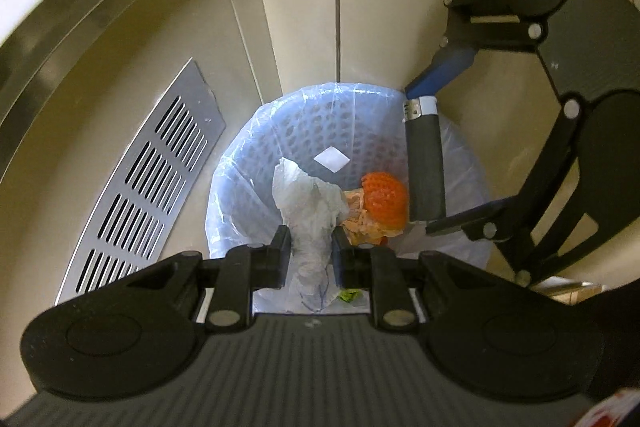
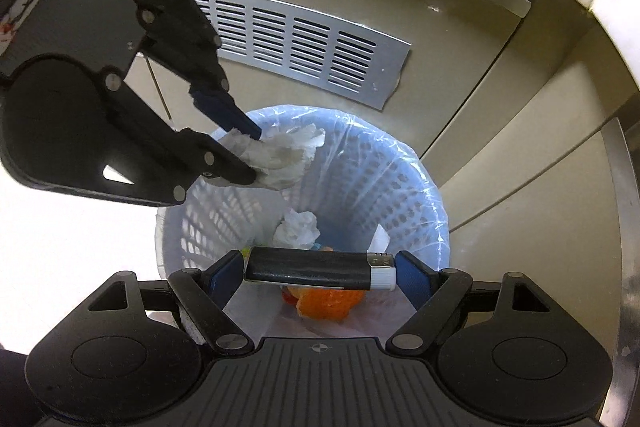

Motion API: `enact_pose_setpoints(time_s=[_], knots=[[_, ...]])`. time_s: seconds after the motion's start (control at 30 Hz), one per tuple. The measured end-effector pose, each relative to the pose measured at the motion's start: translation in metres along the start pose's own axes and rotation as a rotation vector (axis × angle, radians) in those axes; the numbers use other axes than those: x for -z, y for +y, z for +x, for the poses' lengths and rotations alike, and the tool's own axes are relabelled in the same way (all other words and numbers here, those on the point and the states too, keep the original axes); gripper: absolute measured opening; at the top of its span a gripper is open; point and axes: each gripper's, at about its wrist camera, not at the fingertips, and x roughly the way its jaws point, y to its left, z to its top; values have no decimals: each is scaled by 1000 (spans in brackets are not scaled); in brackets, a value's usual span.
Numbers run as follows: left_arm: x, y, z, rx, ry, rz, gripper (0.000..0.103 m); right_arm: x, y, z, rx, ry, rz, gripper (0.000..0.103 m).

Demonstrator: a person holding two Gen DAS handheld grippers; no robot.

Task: Collect trash
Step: 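Open the left tool to drop the tissue while the right tool drops the lighter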

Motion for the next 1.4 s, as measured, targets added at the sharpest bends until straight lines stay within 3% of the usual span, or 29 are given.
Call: enact_pose_setpoints(time_s=[0.4, 0.6, 0.97, 1.2, 1.4], knots=[[-3, 0, 5, 9, -4, 19, 20, 0, 0, 3, -11, 1, -16, 81], [-4, 2, 6, 3, -5, 8, 30, 0, 0, 4, -8, 3, -12, 81], [-3, 6, 4, -7, -8, -6, 30, 1, -1, 6, -10, 6, -9, 81], [-2, 7, 5, -9, -22, -17, 47, 0, -1, 6, -9, 9, -10, 81], [-2, 9, 3, -16, -28, -22, 48, 0, -1, 6, -8, 10, -8, 81]])
